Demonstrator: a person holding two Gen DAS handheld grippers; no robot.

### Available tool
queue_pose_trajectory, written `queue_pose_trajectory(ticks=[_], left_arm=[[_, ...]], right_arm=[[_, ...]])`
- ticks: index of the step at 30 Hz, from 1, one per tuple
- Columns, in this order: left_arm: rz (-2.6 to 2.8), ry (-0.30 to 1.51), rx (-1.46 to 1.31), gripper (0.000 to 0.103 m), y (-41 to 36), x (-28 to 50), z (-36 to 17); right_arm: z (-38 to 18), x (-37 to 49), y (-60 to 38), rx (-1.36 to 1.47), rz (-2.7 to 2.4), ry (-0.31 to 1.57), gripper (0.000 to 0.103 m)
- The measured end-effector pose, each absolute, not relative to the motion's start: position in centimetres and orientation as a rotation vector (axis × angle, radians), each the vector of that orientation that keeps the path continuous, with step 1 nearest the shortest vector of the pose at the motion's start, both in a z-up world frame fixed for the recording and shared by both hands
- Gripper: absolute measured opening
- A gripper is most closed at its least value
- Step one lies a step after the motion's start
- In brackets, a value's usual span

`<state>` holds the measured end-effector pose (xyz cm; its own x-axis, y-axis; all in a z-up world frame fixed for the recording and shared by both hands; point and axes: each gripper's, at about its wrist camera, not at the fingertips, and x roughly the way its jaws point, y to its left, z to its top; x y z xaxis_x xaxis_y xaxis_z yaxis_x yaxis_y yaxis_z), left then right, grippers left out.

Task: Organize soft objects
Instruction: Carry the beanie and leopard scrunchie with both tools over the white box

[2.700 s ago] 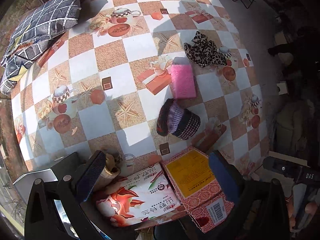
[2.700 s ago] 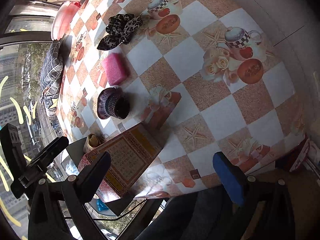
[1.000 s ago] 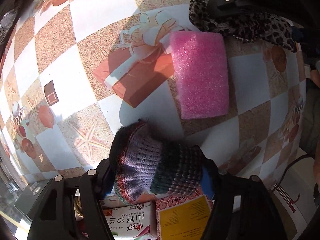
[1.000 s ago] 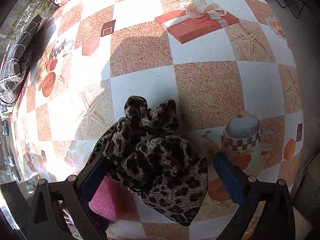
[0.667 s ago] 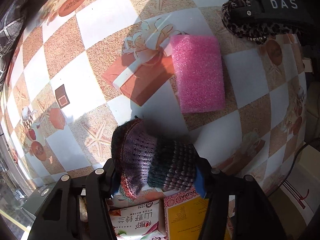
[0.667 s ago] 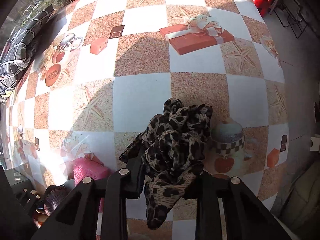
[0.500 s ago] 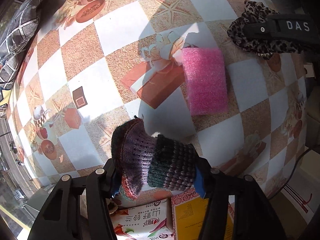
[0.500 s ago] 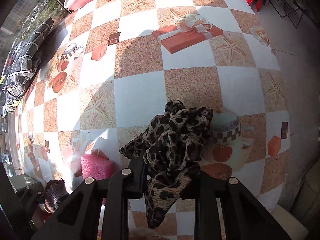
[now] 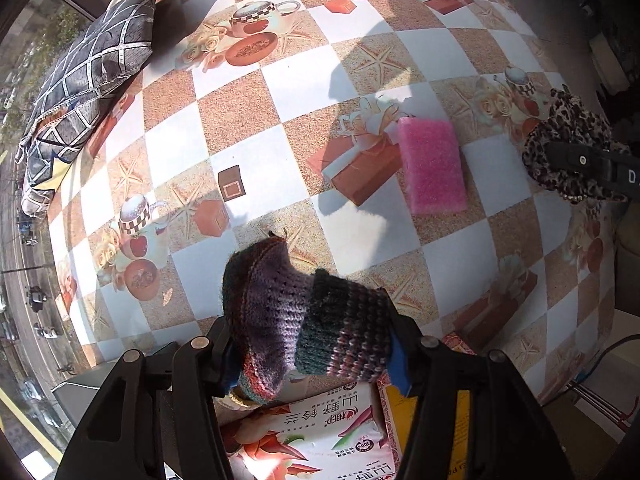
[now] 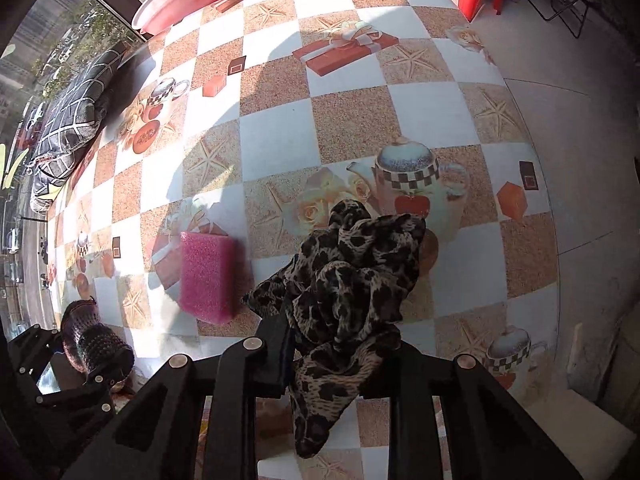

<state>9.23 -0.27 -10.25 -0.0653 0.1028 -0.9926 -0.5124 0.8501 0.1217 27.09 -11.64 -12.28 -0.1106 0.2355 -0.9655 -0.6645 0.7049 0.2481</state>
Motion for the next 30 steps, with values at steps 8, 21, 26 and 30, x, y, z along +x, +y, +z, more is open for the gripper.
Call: queue_pose_trajectory(ticks=[8,21,26,30], left_arm=[[0.536,1.491,-0.362,0.061,-0.5,5.2,-7.1],[0.523,1.392,-0.359,0.061,-3.0,0.2,-3.3],[0.505,1.351,-0.361,0.061,-5.1,-1.7,-1.5],[0.500,1.314,-0.395,0.061,-6.0,-3.3,-0.2]], right_arm=[[-9.6,24.8,-14.8,-0.320,0.788,1.494,0.024],[-5.3,20.1,-17.5,-0.280,0.799,1.470,0.024],[-2.9,18.3,-18.2,-0.269,0.820,1.445,0.024],[-0.3,16.0,-18.2,-0.290,0.852,1.384,0.024]])
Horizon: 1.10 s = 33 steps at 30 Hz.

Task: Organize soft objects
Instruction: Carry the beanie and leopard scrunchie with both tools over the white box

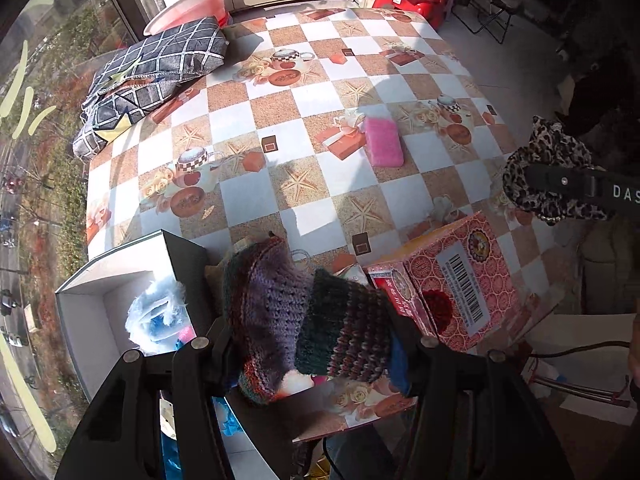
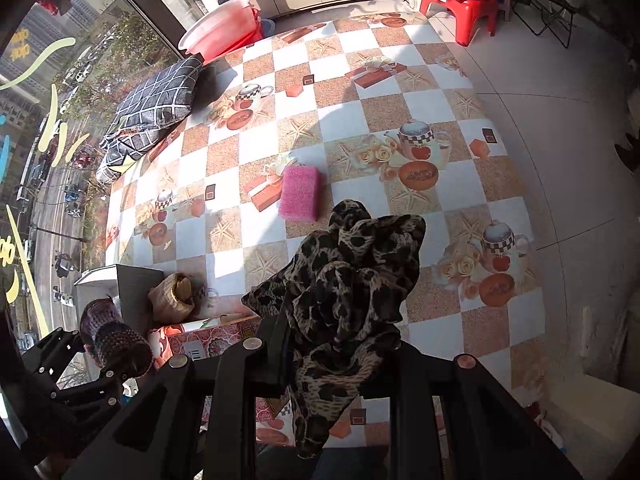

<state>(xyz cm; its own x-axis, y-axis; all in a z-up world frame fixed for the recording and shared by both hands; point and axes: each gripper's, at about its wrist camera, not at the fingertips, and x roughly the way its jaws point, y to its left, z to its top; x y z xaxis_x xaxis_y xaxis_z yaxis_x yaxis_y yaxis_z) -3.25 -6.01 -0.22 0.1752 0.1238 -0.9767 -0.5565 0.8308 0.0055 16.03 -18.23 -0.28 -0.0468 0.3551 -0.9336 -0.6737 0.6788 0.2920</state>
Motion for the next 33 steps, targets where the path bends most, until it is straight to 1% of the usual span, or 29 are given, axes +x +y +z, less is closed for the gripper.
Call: queue_pose_trajectory(ticks=[9,16,33], left_arm=[[0.544,1.245,-0.390,0.061,-7.2,-7.3,1.9],[0.618,1.200,-0.449,0.061,-7.0,-11.8,2.4],[0.827,1.098,-0.553,0.061,-5.7,-20.7,3.9]], right_arm=[[3.5,10.1,-16.6,-0.324,0.961,1.323,0.024],[3.4,4.7,-14.3,-0.443,1.064,1.329,0.024],[5.6,-4.4,-9.6,-0.634,1.276,1.211,0.024]])
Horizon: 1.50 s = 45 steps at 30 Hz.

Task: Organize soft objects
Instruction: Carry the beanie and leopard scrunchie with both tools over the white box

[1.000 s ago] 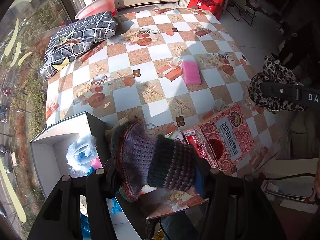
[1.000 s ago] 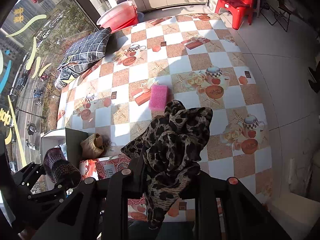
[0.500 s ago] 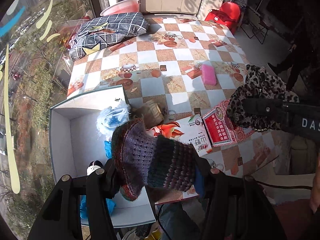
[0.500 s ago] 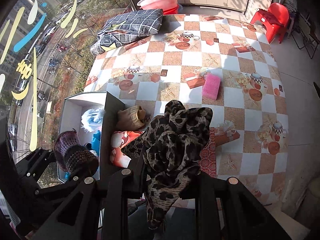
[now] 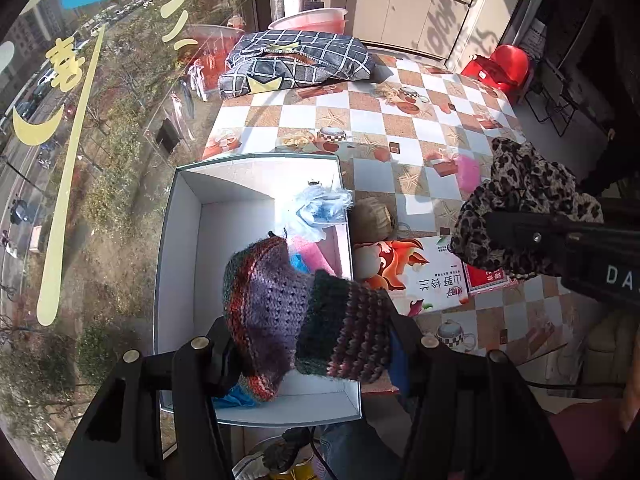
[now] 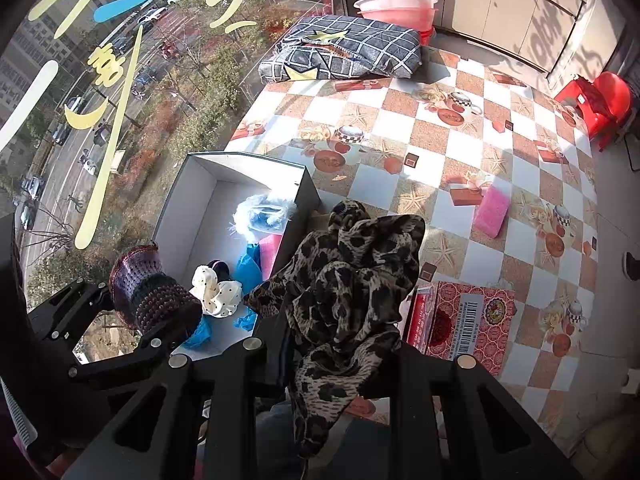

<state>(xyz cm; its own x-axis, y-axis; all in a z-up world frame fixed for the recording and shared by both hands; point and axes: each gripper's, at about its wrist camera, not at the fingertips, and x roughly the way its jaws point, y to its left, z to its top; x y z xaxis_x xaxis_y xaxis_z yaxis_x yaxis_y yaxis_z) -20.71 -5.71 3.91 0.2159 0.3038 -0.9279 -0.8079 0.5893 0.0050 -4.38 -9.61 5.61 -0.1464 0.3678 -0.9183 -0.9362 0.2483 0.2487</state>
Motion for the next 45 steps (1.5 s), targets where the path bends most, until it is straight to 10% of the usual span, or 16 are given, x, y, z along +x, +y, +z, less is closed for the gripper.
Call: queue_pose_trajectory(ticks=[45], left_arm=[[0.901,1.081,-0.618,0.061,-4.2,-25.8,3.5]], right_arm=[[5.6,-9.8,-6.5,-0.734,1.373,1.176,0.025]])
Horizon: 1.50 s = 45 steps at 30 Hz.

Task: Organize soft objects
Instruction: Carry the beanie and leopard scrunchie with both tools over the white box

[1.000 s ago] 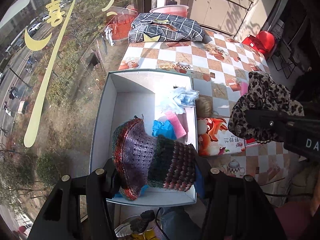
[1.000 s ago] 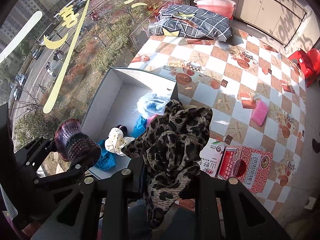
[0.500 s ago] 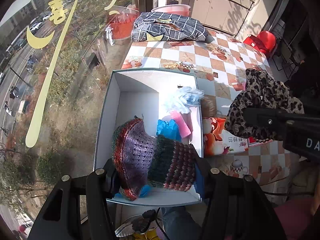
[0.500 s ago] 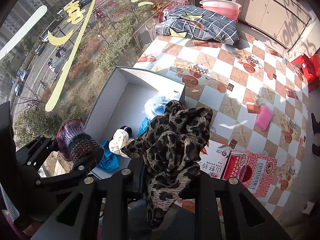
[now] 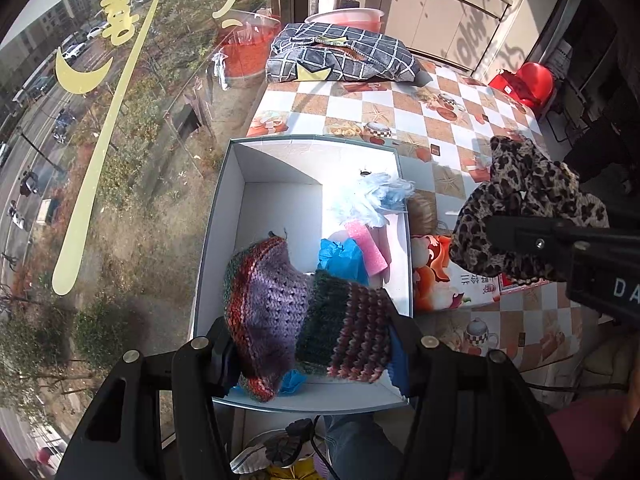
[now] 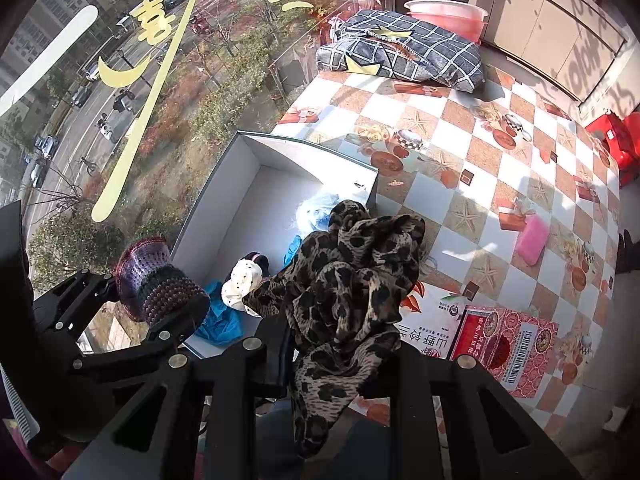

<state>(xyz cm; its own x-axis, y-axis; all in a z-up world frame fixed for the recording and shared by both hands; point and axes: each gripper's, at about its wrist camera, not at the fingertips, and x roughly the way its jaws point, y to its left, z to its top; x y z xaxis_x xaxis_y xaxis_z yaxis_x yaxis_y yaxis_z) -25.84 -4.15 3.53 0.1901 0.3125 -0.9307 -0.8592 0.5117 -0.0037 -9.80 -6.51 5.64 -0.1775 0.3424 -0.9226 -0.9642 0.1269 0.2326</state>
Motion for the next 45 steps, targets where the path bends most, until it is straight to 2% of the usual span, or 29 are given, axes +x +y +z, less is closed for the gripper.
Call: queue_pose_trajectory(ticks=[45], left_arm=[[0.906,1.108,-0.635,0.061,-3.0,-26.3,2.8]], right_arm=[[5.4,-11.5,-4.6,-0.794,1.415,1.165,0.025]])
